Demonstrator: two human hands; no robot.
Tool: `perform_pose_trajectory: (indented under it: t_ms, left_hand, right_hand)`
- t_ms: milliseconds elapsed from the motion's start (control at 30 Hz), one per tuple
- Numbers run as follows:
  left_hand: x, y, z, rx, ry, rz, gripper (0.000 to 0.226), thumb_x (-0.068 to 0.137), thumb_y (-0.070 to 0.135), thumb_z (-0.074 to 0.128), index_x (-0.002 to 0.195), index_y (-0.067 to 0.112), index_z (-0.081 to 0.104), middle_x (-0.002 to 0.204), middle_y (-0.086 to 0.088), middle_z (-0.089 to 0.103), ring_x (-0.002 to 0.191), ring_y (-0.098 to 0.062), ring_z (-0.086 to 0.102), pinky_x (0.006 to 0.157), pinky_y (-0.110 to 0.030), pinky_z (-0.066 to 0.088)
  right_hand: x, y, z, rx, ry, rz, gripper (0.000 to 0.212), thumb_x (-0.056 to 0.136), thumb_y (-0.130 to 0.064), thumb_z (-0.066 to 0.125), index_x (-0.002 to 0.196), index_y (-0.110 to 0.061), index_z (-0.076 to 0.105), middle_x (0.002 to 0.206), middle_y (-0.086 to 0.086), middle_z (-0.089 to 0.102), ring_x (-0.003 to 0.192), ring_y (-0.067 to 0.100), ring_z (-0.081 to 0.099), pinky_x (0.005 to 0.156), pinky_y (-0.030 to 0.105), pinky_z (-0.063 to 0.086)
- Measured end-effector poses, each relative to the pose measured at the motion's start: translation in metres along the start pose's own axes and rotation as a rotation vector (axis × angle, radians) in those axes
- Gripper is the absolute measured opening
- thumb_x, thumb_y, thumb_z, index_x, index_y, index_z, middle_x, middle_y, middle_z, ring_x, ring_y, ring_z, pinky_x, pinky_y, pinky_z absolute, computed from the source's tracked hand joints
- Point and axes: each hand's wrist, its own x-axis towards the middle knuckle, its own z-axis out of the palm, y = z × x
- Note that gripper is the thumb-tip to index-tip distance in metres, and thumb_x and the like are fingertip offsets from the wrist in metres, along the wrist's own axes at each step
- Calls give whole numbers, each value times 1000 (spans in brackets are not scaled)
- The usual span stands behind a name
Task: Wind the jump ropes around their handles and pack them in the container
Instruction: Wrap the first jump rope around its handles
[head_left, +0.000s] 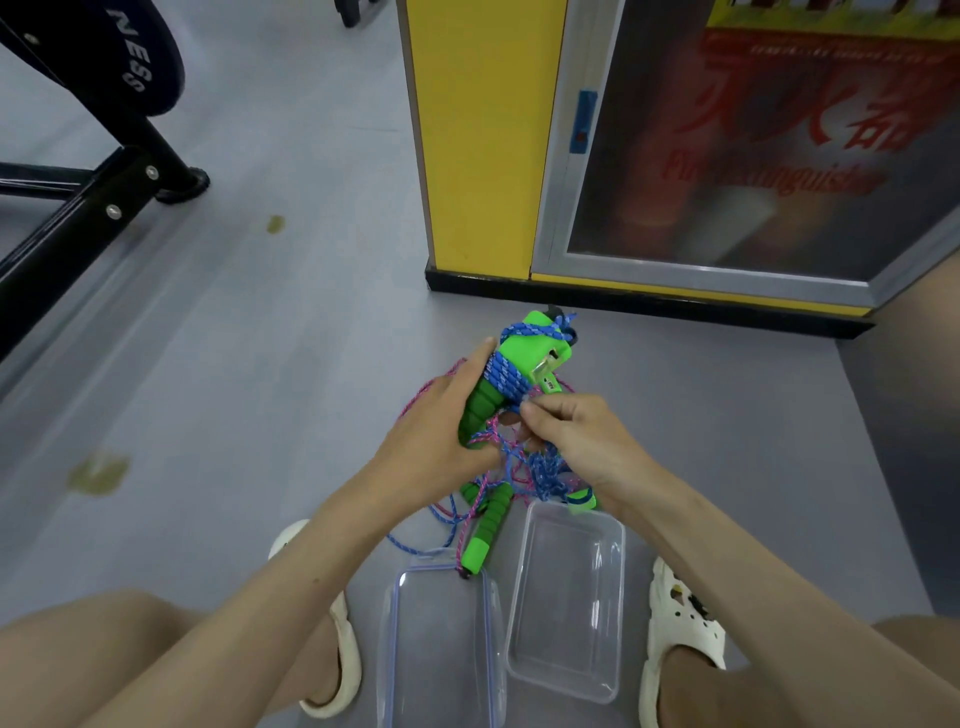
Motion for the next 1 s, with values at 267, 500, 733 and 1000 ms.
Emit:
perform_pose_trajectory:
  t_ms: [267,500,733,1000]
  left_hand:
    - [-3,-4,-3,82,-86,7,102,82,26,67,140,61,-9,108,-6,48,86,-20,53,71,-41,50]
    - [-7,2,5,559,139,1,97,87,40,59,147,42,-17,104,-4,36,94,-22,44,67,-29,36]
    - [-8,1,4,687,218,-110,95,89,40,56,149,36,-16,108,-6,37,88,-20,34,69,-30,33]
    - [-10,-5,16,880,387,-16,102,63,20,77,150,25,24,85,-10,45,70,-21,26,56,-33,25]
  right_hand:
    - [-3,-3,-6,-27,-97,121,26,97,-19,51,82,-3,65,54,1,46,35,3,33,38,14,29]
    - [-1,-8,-2,26,-33,207,6,84,-9,69,84,-4,68,56,8,55,35,6,45,40,18,38]
    - [3,-9,3,58,60,257,18,91,-18,62,82,-4,67,61,7,62,46,10,51,48,21,43]
    - [0,-10,9,102,-62,224,26,102,-24,41,92,-2,53,48,5,50,28,7,23,44,23,24]
